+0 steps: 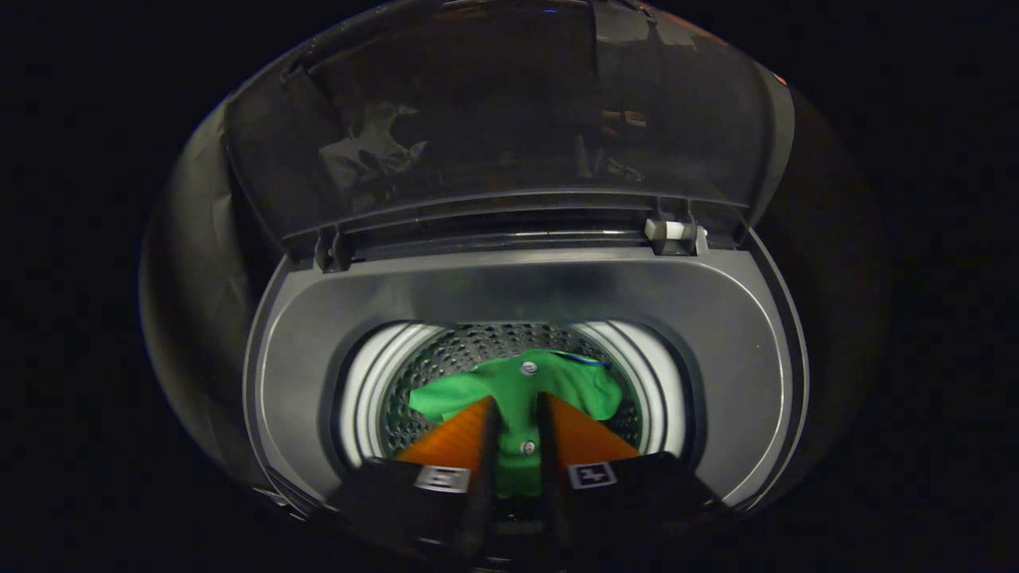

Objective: Put the clothes into the washing machine and then close the washing machine lid.

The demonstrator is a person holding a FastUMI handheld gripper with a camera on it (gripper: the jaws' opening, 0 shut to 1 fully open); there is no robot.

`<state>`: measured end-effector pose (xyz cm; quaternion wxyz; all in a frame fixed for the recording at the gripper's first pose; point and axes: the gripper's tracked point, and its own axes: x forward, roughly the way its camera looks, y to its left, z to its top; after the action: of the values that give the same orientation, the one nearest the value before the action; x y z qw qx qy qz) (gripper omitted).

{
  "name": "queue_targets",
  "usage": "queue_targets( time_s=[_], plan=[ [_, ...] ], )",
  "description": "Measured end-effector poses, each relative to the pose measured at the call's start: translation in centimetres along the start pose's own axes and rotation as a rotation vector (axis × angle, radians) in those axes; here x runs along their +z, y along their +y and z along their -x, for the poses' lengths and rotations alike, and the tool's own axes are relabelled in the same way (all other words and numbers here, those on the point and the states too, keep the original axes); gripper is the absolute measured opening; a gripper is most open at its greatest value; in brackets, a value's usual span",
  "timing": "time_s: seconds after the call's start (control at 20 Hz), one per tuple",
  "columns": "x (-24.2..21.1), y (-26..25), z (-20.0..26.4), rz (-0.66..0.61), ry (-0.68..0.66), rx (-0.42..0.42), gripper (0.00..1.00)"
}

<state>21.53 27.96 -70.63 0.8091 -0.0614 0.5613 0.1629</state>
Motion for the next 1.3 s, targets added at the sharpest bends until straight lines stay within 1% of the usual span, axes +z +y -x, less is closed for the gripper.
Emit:
queue_targets(
  time_s=[0.1,0.25,0.5,0.85,0.95,1.05,1.2,1.3],
  plan=[
    [-0.1,0.0,0.3,0.020,0.017,0.000,1.00],
    [-0.2,0.0,0.5,0.032,0.019,0.003,0.99],
    [-0.5,0.0,0.7,0.017,0.014,0.001,0.99],
    [-1.8,0.8,2.4,-0.001,0.014,0.033,0.99],
    [-0.6,0.6,3.9,0.005,-0.059,0.010,0.99],
    [1.2,1.0,6.4,0.019,-0.152,0.009,0.99],
    [5.1,2.2,11.6,0.060,-0.296,0.040,0.99],
    [7.4,3.0,14.3,0.072,-0.336,0.067,0.99]
  ],
)
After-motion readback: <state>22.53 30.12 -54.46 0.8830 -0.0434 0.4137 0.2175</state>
